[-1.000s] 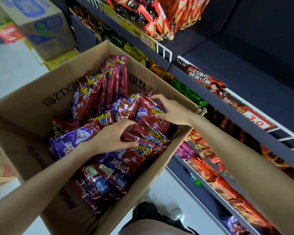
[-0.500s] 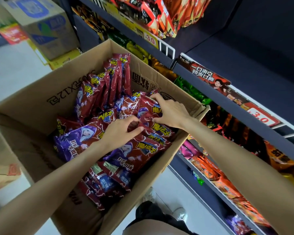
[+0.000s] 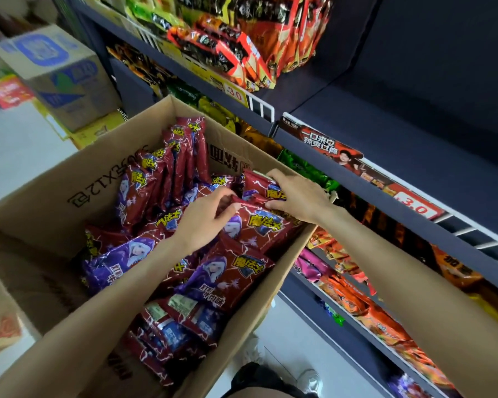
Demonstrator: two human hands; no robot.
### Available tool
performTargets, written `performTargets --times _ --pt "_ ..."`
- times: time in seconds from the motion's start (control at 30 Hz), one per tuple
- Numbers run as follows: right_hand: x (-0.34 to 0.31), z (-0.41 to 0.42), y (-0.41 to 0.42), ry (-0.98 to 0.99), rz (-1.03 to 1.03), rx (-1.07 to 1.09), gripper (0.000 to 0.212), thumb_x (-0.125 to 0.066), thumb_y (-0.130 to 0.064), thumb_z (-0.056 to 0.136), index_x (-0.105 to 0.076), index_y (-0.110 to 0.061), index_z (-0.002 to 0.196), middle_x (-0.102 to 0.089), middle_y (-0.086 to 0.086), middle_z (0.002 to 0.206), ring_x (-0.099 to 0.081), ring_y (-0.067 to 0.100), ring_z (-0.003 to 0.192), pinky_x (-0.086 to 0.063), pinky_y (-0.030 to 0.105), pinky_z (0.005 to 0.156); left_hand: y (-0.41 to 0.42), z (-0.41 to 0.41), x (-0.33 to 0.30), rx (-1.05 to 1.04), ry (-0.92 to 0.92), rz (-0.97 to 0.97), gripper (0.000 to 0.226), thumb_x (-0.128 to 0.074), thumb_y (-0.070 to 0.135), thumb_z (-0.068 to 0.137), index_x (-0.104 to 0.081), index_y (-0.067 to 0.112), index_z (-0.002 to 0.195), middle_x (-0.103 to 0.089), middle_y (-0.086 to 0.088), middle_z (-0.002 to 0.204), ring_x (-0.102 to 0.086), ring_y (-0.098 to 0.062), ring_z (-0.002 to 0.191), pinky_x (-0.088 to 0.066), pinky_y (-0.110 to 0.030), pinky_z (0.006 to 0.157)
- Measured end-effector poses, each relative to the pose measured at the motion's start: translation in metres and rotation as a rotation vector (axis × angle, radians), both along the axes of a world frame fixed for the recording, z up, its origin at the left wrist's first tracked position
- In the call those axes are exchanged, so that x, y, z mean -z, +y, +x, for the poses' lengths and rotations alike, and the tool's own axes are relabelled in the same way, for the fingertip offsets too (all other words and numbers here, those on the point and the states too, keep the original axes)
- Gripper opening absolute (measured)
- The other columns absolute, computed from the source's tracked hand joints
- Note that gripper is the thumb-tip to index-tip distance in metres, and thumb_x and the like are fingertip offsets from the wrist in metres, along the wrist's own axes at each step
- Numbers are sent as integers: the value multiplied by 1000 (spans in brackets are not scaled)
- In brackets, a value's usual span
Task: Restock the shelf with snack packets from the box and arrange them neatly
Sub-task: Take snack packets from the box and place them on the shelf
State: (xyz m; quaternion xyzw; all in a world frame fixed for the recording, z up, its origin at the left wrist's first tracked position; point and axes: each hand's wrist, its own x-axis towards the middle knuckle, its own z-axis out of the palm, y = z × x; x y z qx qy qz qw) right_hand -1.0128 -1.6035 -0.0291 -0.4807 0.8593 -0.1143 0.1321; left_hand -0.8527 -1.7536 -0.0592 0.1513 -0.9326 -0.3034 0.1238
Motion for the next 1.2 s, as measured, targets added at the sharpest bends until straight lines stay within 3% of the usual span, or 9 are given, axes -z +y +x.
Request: performTargets --times 0.17,0.27,0.33,0.5,0.67,0.87,0.97,1.1,1.2 --pt "-42 -11 14 46 -142 33 50 -59 -43 89 -38 -31 133 -60 -4 122 -55 23 112 -44 39 82 -9 -15 -38 -24 212 75 34 -52 40 93 -56 13 113 -65 6 95 -65 -11 89 -54 -32 82" --pt "-73 -19 29 96 -246 102 45 -55 -45 91 -42 -31 132 -63 -4 119 -58 23 108 -46 39 81 -9 -34 -72 -17 313 87 26 -54 28 94 -56 11 113 -63 7 97 -61 -4 90 -49 -16 82" --pt "-94 -23 42 115 -328 142 39 -54 -43 92 -47 -31 128 -66 -5 113 -60 24 103 -45 39 78 -4 -47 -95 -6 370 76 29 -54 33 94 -57 11 113 -63 7 98 -59 0 88 -47 -9 79" --pt "-147 -27 102 36 -579 274 29 -56 -38 92 -52 -28 119 -68 -9 97 -66 15 84 -52 41 72 35 -82 -153 81 509 55 24 -46 44 91 -52 26 106 -64 8 92 -61 -5 85 -51 -23 76" --pt "-189 -33 213 63 -709 522 23 -57 -29 92 -49 -25 114 -66 -11 92 -65 8 80 -54 37 73 121 -136 -212 273 602 -71 17 -51 38 94 -53 24 104 -58 19 89 -57 6 82 -45 -12 72" --pt "-207 -28 365 254 -603 795 21 -54 -28 91 -45 -25 110 -66 -5 89 -62 16 70 -50 38 63 246 -198 -236 394 631 -323 28 -53 39 93 -60 17 108 -65 10 89 -53 -6 70 -37 -21 65" --pt "-205 -28 428 367 -512 854 22 -56 -27 91 -47 -22 110 -63 -3 94 -62 22 79 -51 42 71 302 -224 -230 438 582 -191 31 -52 36 94 -56 12 113 -66 5 99 -57 -6 73 -42 -15 60" --pt "-198 -32 493 444 -362 907 24 -57 -23 91 -49 -18 113 -59 1 106 -60 28 88 -49 43 76 354 -254 -210 458 488 93 28 -48 30 96 -51 7 113 -66 -3 93 -64 -11 61 -55 -33 62" --pt "-198 -40 522 437 -232 900 24 -57 -21 91 -50 -17 114 -60 2 108 -58 28 94 -45 37 76 383 -281 -198 450 443 144 28 -47 29 97 -50 5 111 -64 1 80 -68 -20 67 -56 -44 72"
